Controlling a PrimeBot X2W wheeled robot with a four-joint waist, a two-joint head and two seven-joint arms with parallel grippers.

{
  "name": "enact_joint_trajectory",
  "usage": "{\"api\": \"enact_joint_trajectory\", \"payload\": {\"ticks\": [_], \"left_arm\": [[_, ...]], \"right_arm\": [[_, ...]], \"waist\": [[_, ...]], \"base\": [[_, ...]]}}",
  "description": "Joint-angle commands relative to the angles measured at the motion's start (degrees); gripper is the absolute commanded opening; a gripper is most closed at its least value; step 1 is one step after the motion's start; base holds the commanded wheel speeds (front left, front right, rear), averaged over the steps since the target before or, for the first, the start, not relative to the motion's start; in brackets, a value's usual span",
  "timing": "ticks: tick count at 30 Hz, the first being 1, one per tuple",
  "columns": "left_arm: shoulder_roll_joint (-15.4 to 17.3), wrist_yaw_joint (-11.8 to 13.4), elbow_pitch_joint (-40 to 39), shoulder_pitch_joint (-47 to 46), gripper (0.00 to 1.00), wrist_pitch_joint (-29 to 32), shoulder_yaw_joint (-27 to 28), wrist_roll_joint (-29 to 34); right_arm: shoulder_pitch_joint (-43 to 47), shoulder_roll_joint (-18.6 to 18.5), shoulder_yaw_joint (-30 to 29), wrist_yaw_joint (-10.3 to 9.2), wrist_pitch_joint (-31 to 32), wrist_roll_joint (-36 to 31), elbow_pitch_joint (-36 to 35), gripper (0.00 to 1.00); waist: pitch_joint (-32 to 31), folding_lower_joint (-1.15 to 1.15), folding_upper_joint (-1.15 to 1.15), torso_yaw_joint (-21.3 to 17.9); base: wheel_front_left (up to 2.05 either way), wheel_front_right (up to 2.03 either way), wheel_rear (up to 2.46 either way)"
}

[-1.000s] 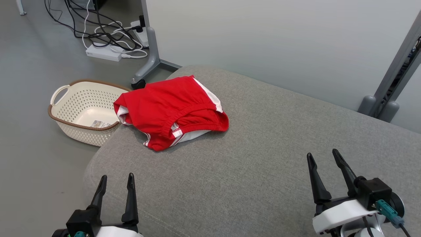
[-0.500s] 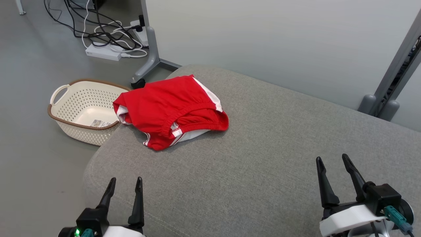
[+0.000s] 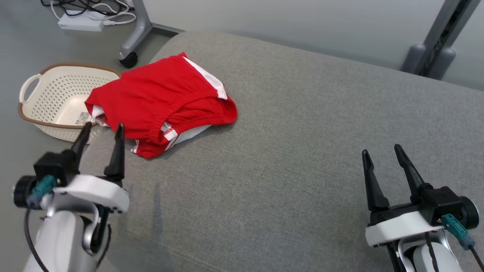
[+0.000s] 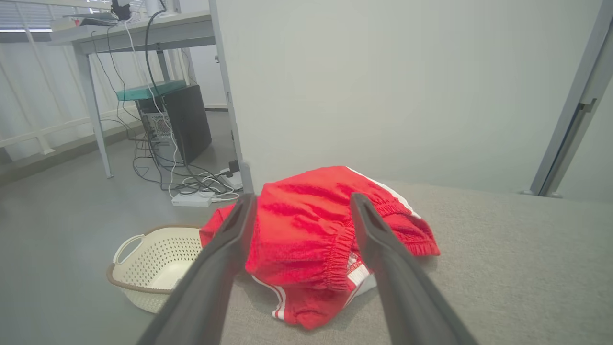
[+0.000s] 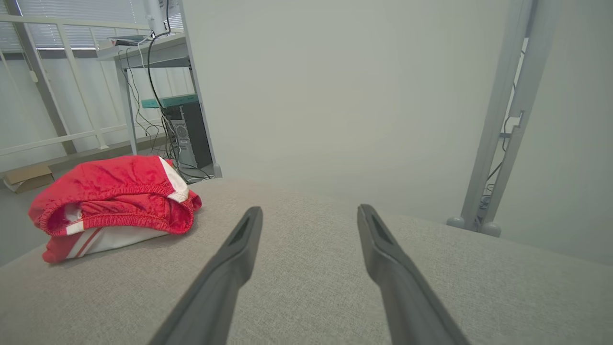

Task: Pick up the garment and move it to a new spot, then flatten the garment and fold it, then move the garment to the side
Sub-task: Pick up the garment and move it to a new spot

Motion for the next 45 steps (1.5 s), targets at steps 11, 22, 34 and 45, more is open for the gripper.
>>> {"api": "enact_joint_trajectory", "payload": {"ticks": [11,22,34,45], "left_arm": [[8.55,-2.51,8.78,-16.49,1.0,15.25,0.52,-6.36],[12.13,-2.88,23.44,-27.07,1.0,24.76,-1.68,-11.52],[13.89,-2.4,36.02,-34.46,1.0,31.98,-3.31,-13.0],[12.73,-2.82,41.38,-36.05,0.0,32.89,-4.35,-14.67]], "right_arm": [[-5.35,-0.66,1.73,0.06,-0.26,-1.89,-0.9,1.0],[-8.65,-0.95,3.53,0.06,-0.26,-1.65,-1.28,1.0],[-10.11,-0.94,4.19,0.06,-0.26,-1.74,-1.02,1.0],[-9.73,-1.1,4.53,0.06,-0.26,-1.81,-0.56,1.0]], "waist": [[9.14,0.0,0.0,-8.06],[14.11,0.0,0.0,-12.72],[16.12,0.0,0.0,-14.09],[15.49,0.0,0.0,-14.21]], "base": [[0.0,0.0,0.0],[0.0,0.0,0.0],[0.0,0.0,0.0],[0.0,0.0,0.0]]}}
